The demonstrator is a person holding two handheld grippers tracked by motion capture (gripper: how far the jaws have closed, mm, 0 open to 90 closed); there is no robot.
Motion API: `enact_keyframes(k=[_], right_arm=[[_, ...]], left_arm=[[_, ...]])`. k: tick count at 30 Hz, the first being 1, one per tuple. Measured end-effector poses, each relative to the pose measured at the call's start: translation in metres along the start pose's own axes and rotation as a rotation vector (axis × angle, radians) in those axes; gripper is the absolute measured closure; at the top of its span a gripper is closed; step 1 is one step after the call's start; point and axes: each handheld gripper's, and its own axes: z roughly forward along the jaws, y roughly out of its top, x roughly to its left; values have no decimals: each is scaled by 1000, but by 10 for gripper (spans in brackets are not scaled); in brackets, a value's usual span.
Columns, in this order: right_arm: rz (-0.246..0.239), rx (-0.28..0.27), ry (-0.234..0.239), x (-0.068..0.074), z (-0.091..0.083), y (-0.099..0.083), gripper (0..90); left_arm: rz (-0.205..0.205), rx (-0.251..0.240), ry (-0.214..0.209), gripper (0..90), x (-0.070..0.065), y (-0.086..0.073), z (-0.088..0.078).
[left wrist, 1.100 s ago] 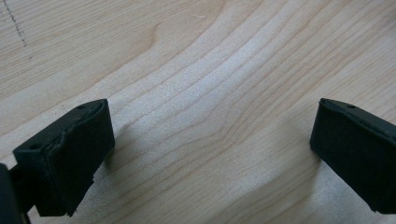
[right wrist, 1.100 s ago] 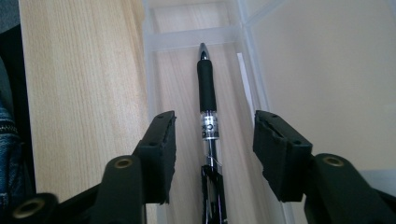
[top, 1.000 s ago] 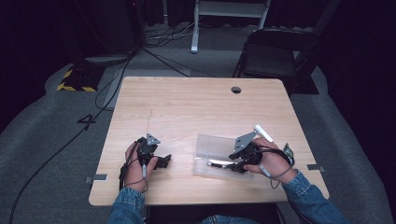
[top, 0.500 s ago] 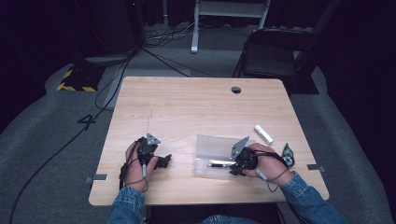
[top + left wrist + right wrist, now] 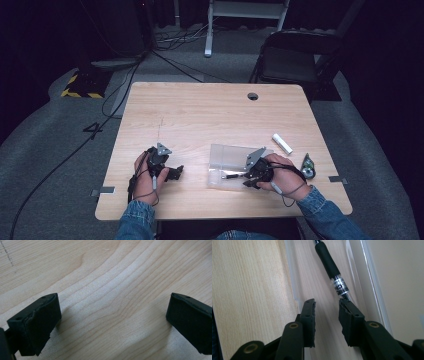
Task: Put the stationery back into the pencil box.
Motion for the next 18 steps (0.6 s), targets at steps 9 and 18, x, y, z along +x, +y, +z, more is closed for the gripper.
enact_keyframes(k=[9,18], right_arm=[[-32,1,-34,-1,0,0,621],[-54,12,-71,0,-1,1,593]], left_arm=[[0,0,0,1,0,0,0],[0,0,0,1,0,0,0]])
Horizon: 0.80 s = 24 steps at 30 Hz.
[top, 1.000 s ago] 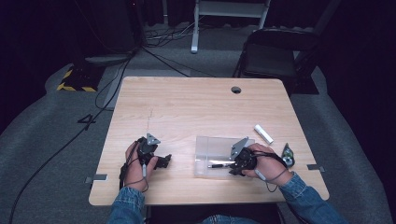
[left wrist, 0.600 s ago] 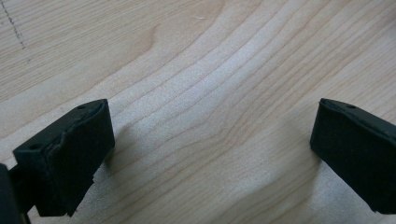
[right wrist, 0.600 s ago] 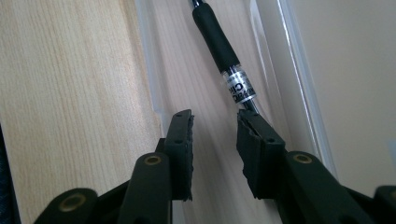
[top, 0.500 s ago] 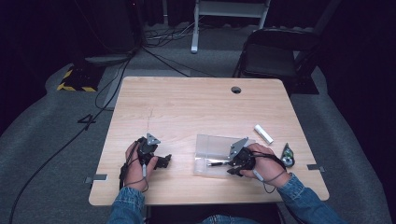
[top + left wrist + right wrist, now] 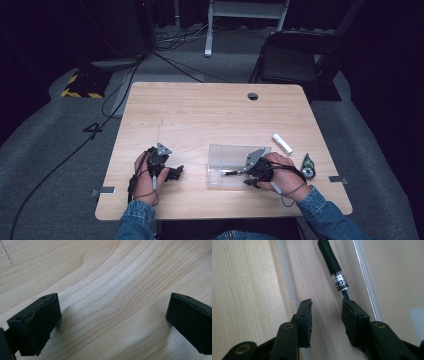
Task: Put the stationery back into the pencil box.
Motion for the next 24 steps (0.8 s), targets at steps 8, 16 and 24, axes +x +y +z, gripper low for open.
enact_keyframes(k=[8,16,24], right_arm=[[-14,-8,-35,-2,0,-1,558],[15,-135,35,2,-2,9,514],[10,-163,98,4,14,23,692]], left_arm=[[0,0,0,2,0,0,0],[0,0,0,2,0,0,0],[0,0,0,1,0,0,0]])
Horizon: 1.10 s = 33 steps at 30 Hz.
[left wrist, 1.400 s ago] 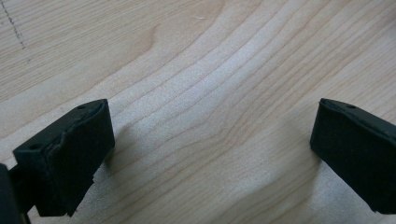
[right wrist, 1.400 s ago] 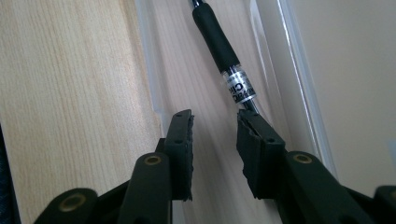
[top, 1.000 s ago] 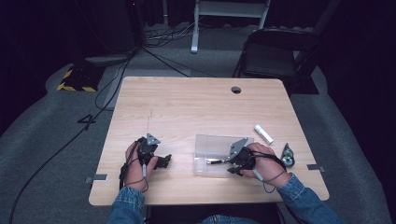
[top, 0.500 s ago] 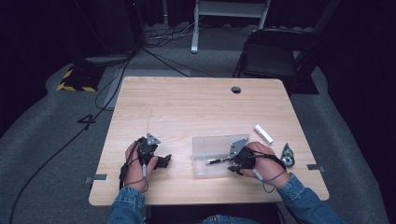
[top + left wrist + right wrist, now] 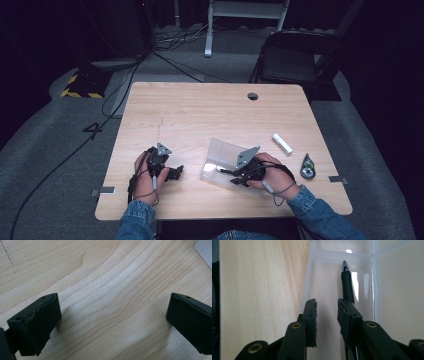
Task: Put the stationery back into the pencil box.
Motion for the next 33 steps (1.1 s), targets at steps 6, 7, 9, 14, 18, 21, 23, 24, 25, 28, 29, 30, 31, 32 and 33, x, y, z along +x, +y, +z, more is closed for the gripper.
enact_keyframes(k=[6,7,9,14,18,21,23,24,25,28,29,30,31,32,33], right_arm=[[11,9,-5,-1,6,-3,558],[6,5,-10,-2,6,-3,554],[6,2,-12,-2,6,-4,553],[-8,9,-14,-2,5,-4,550],[-4,-16,-23,-2,2,-4,508],[30,-45,-18,-3,-6,-3,502],[39,-63,-25,-3,-12,-3,503],[42,-68,-31,-3,-15,-3,503],[39,-71,-34,-4,-19,-3,502],[72,-93,-52,-3,-31,-4,496],[78,-99,-65,-4,-37,-6,492],[89,-106,-74,-4,-42,-7,488],[97,-110,-84,-5,-46,-8,484],[109,-113,-91,-6,-49,-10,479],[130,-123,-114,-7,-57,-13,478]], left_arm=[[0,1,0,2,0,0,0],[0,1,1,2,0,0,0],[-3,0,0,2,0,0,0],[1,0,1,2,0,0,0],[0,1,0,2,0,0,0],[-1,1,0,2,0,0,0],[-1,1,0,2,0,0,0],[0,1,1,2,0,0,0],[-1,2,1,2,0,0,0],[0,1,0,2,0,0,0],[0,1,0,2,0,0,0],[0,1,0,2,0,0,0],[0,1,0,2,0,0,0],[-4,1,-1,2,0,0,0],[1,1,0,2,0,0,0]])
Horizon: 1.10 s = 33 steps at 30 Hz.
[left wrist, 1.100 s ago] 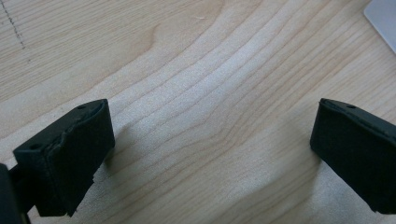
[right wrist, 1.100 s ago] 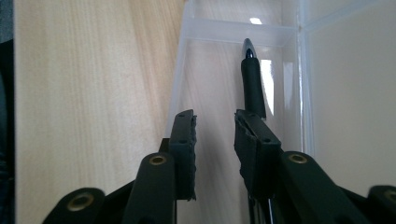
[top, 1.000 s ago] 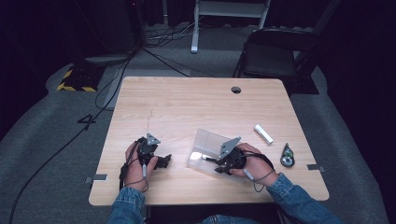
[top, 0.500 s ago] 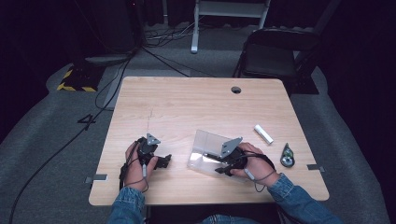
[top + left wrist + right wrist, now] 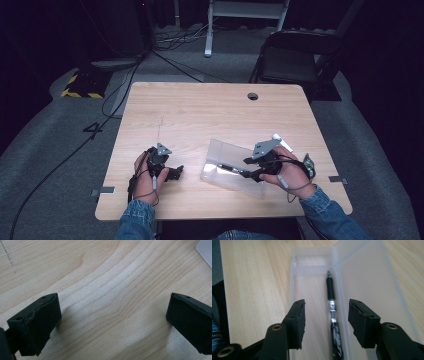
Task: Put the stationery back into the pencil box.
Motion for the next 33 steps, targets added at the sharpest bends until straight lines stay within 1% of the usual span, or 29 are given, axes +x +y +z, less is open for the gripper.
enact_keyframes(k=[2,3,4,6,9,12,13,16,17,22,25,27,28,29,32,33], right_arm=[[28,-6,-22,-3,-9,-3,469],[28,-6,-22,-3,-9,-3,469],[59,-21,-40,-7,-19,-6,459],[91,-34,-67,-10,-29,-10,451],[133,-49,-98,-15,-41,-15,430],[179,-47,-128,-20,-51,-21,420],[194,-49,-145,-22,-55,-24,416],[236,-46,-171,-26,-63,-30,402],[250,-42,-184,-28,-65,-32,400],[312,-12,-229,-38,-75,-46,392],[342,5,-256,-44,-80,-54,387],[357,11,-266,-46,-82,-59,383],[376,16,-274,-48,-84,-62,381],[380,16,-278,-50,-85,-65,379],[417,33,-302,-56,-88,-72,369],[417,33,-302,-56,-88,-72,369]], left_arm=[[1,-1,2,2,0,0,0],[1,-1,2,2,0,0,0],[1,0,2,2,0,0,0],[1,0,2,1,0,0,0],[1,-1,2,2,0,0,0],[-3,0,-1,1,-1,0,0],[-4,-1,-2,2,-1,0,0],[-7,-1,-1,1,-1,1,1],[-1,0,1,1,0,1,1],[-7,-2,-1,2,-1,1,1],[-7,-2,0,1,-1,1,2],[-7,-1,2,2,-1,2,2],[-7,-1,1,2,-1,2,2],[-7,-1,1,2,-1,2,2],[-8,-2,1,1,-1,2,2],[-8,-2,1,2,-1,2,2]])
